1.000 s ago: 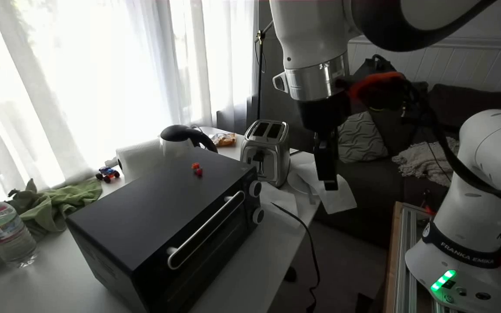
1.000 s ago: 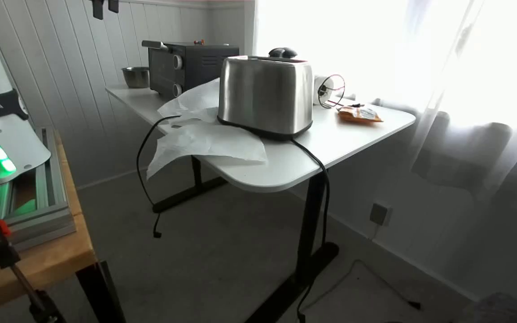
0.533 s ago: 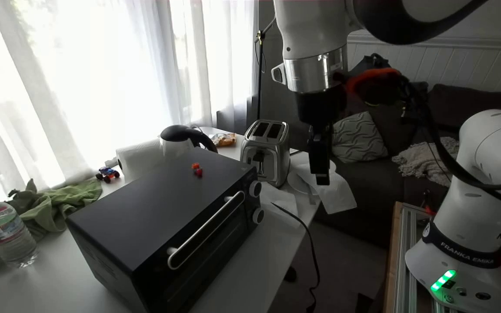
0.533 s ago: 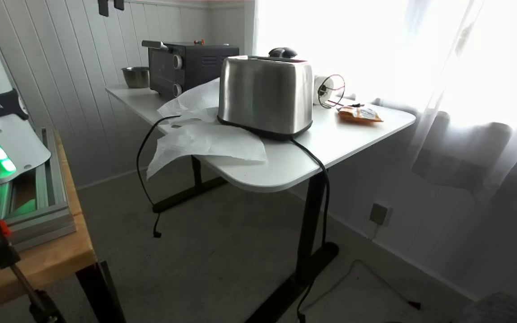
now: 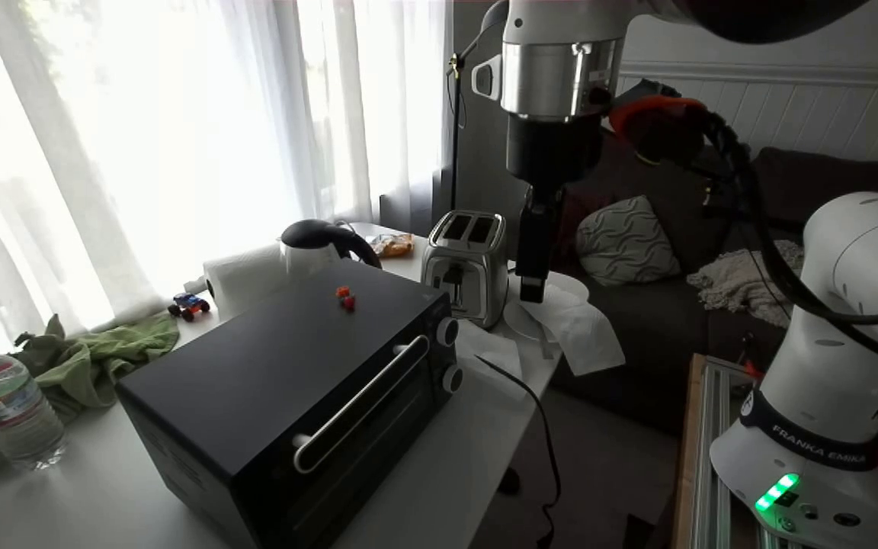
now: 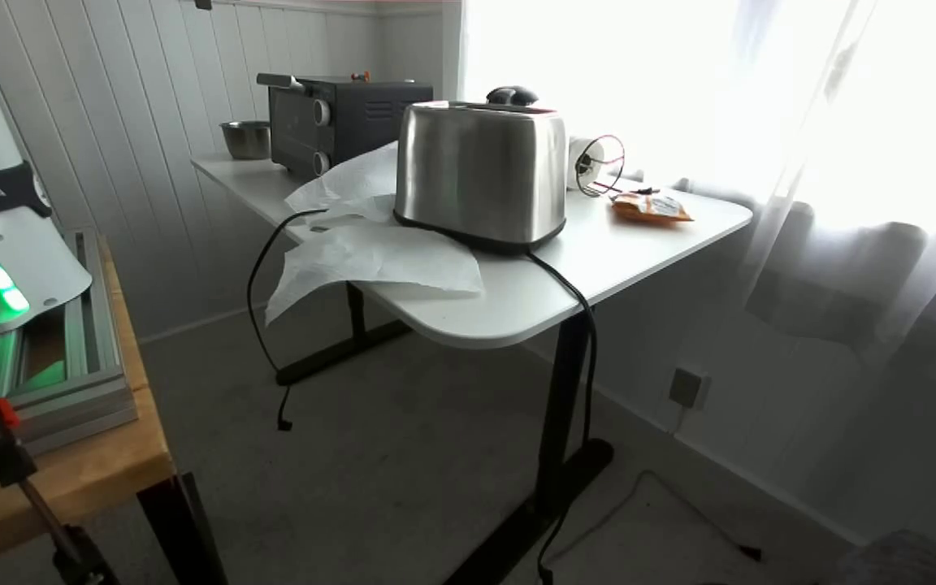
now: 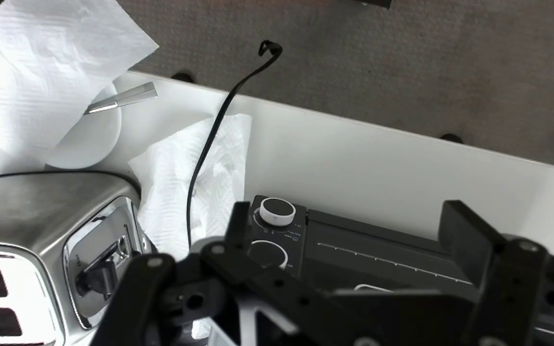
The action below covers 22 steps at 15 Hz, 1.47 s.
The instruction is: Open the toaster oven.
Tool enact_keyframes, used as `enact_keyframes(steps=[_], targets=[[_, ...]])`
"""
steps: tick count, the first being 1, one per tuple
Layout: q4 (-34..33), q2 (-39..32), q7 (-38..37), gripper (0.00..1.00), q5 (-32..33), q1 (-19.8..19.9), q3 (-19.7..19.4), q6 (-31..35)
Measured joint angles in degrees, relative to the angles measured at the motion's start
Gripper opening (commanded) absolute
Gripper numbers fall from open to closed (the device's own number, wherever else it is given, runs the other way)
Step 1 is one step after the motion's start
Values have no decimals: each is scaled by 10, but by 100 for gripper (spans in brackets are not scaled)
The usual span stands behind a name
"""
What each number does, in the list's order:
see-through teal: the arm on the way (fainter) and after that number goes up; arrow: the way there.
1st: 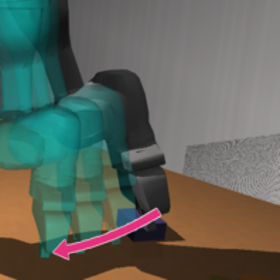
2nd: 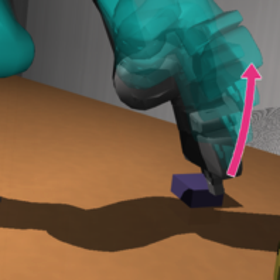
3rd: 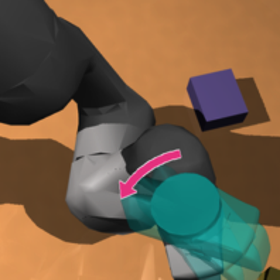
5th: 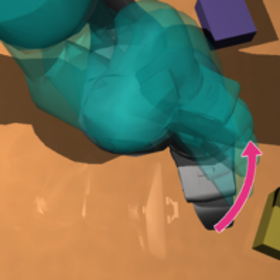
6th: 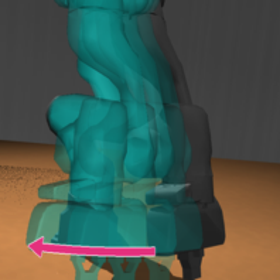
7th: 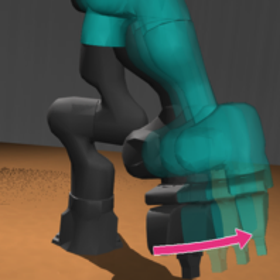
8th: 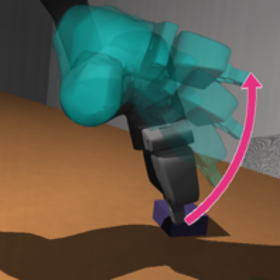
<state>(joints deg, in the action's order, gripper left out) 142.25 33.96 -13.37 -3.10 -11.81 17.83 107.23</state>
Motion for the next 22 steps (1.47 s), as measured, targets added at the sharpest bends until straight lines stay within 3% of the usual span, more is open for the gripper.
enact_keyframes(steps=[14,22], targets=[[0,-3,-6,100,0,0,0,-1],[1,-27,-147,100,-45,7,2,-6]])
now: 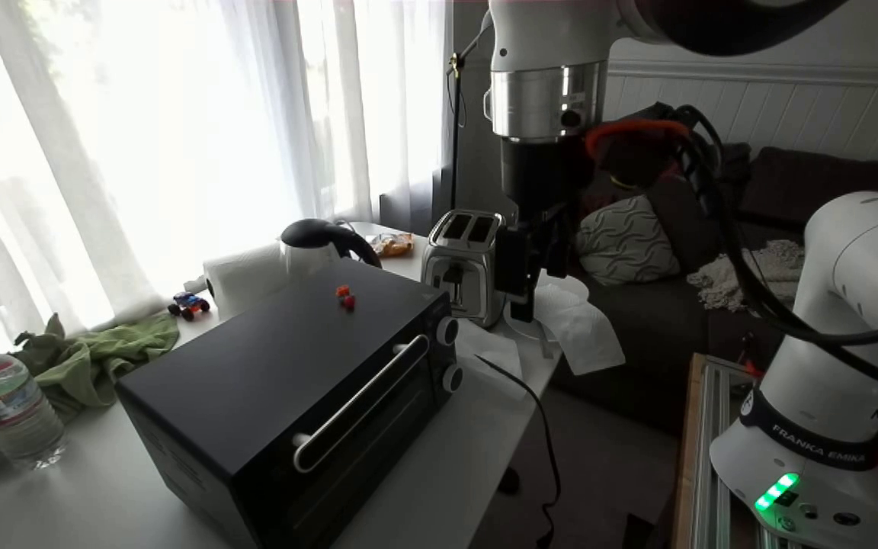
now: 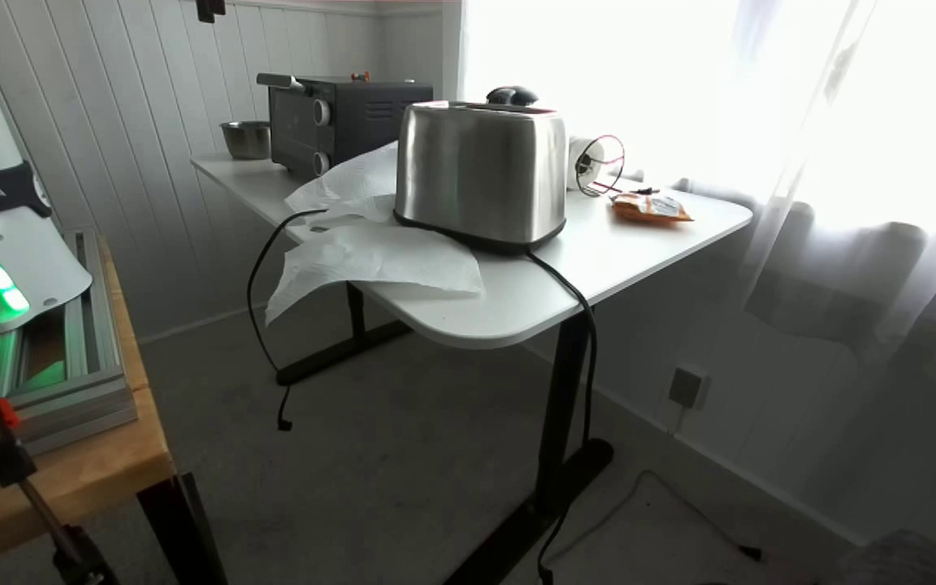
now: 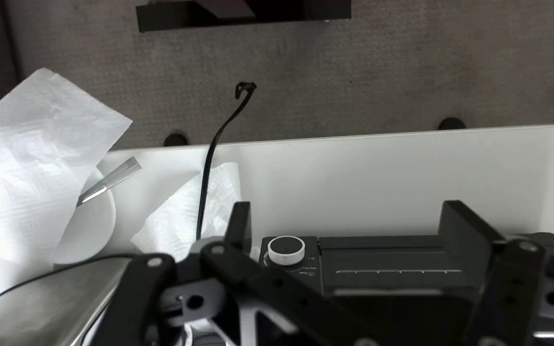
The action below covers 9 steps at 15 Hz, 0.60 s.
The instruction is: Open the toaster oven.
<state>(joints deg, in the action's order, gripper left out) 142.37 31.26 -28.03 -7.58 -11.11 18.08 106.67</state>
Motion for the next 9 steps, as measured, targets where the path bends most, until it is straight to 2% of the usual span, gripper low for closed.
enact_keyframes(steps=[3,9], targets=[[0,-19,-26,100,-40,4,-1,38],[0,-71,-34,100,-67,16,-9,142]])
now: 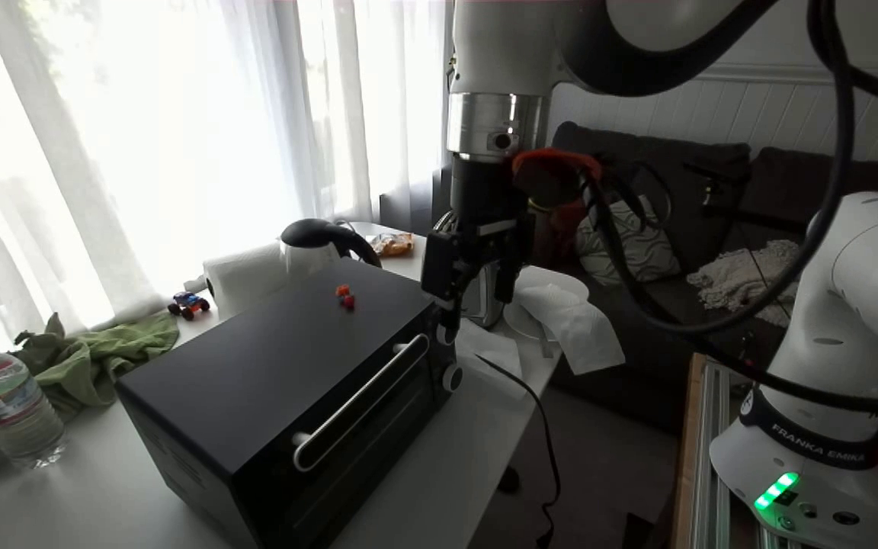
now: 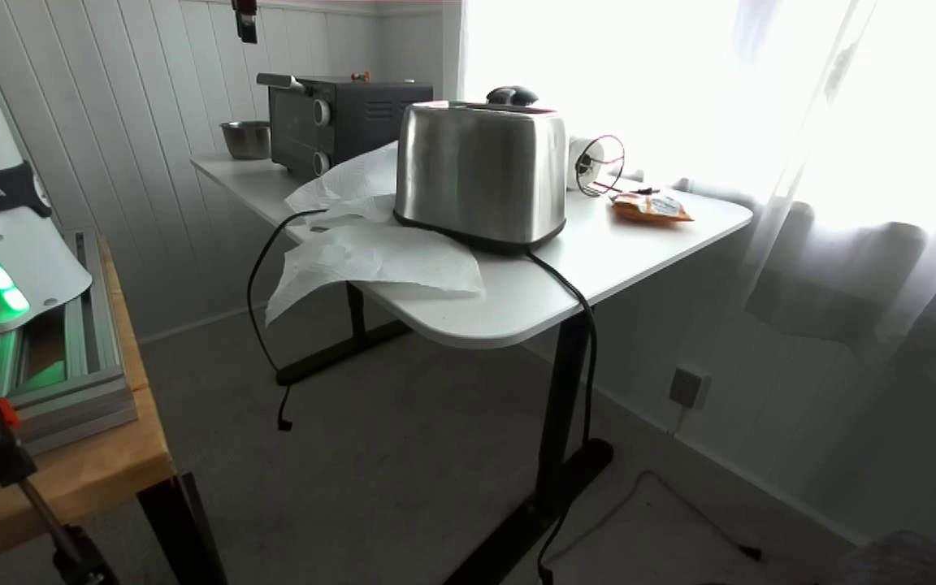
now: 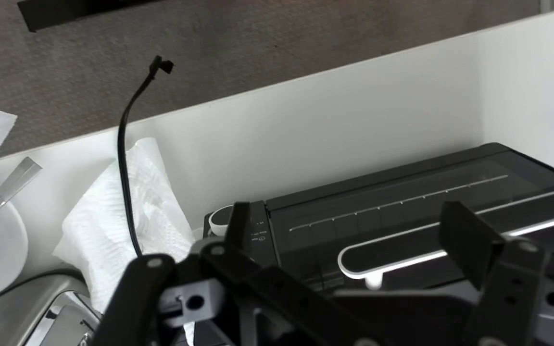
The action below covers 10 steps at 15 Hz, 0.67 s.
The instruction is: Open the toaster oven.
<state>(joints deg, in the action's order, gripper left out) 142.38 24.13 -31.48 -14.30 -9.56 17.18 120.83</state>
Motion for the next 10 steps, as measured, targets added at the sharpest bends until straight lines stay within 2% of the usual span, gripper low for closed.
enact_keyframes(steps=[4,10], targets=[[0,-40,17,100,-41,0,-17,60],[3,-86,99,100,-86,-5,-38,133]])
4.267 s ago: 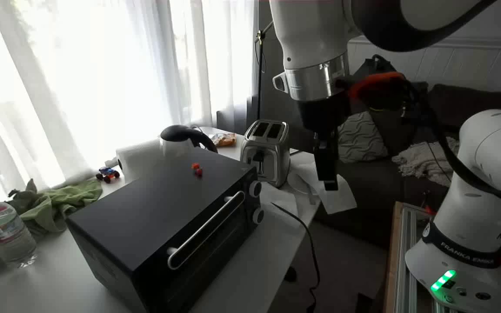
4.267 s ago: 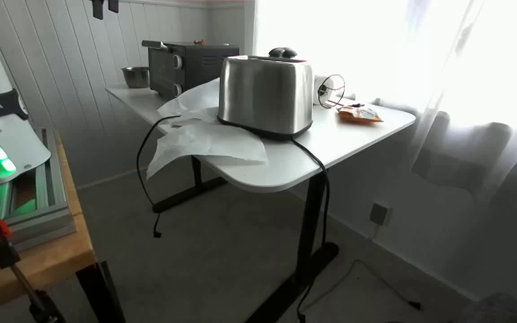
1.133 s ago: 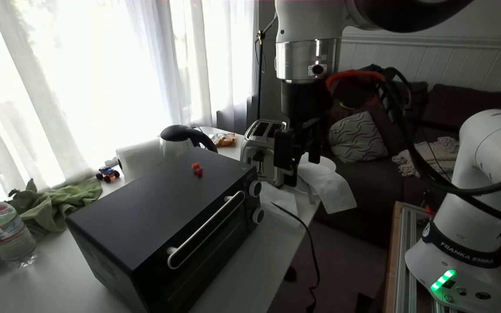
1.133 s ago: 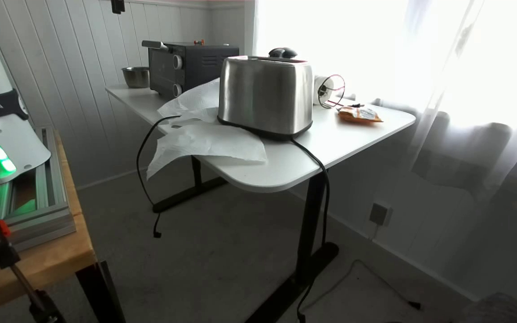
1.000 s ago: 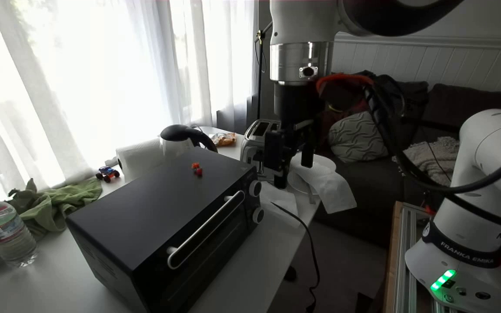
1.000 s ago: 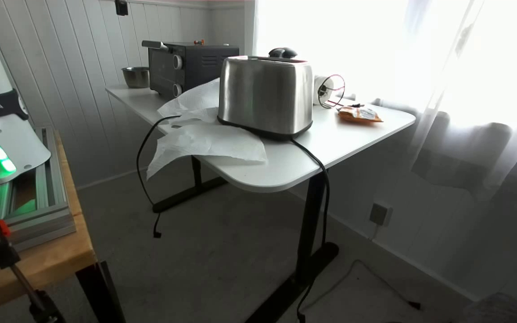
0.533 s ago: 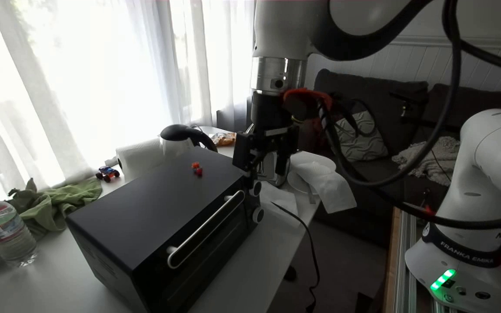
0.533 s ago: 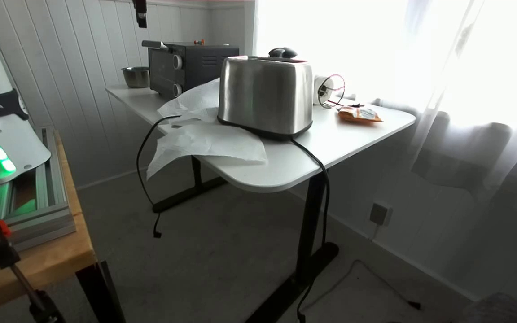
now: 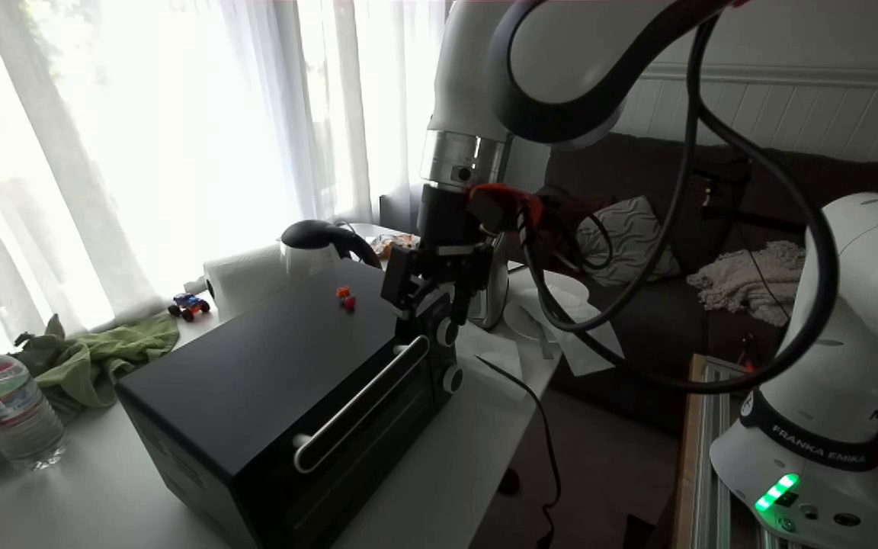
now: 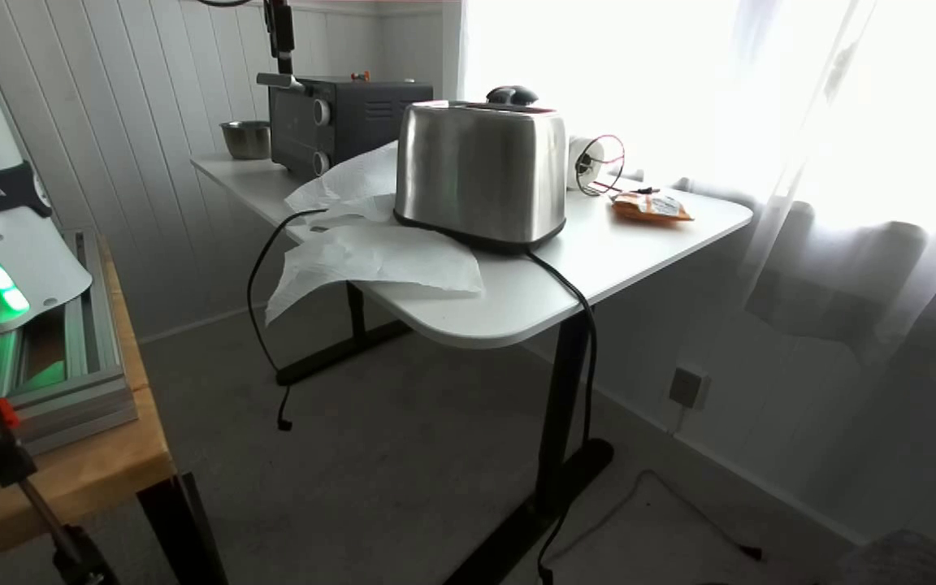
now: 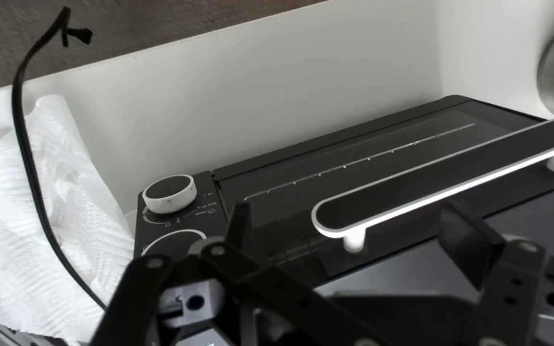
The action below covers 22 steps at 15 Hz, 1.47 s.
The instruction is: Open the toaster oven.
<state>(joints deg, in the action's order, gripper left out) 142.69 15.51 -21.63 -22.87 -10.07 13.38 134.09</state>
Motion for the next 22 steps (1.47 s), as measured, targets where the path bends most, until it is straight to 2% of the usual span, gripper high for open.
enact_keyframes(steps=[7,14,19,22], targets=[[0,-9,6,100,-6,0,-6,2],[0,-46,69,100,-113,-1,-34,1],[0,-64,71,100,-171,0,-38,-1],[0,-67,67,100,-183,2,-39,-4]])
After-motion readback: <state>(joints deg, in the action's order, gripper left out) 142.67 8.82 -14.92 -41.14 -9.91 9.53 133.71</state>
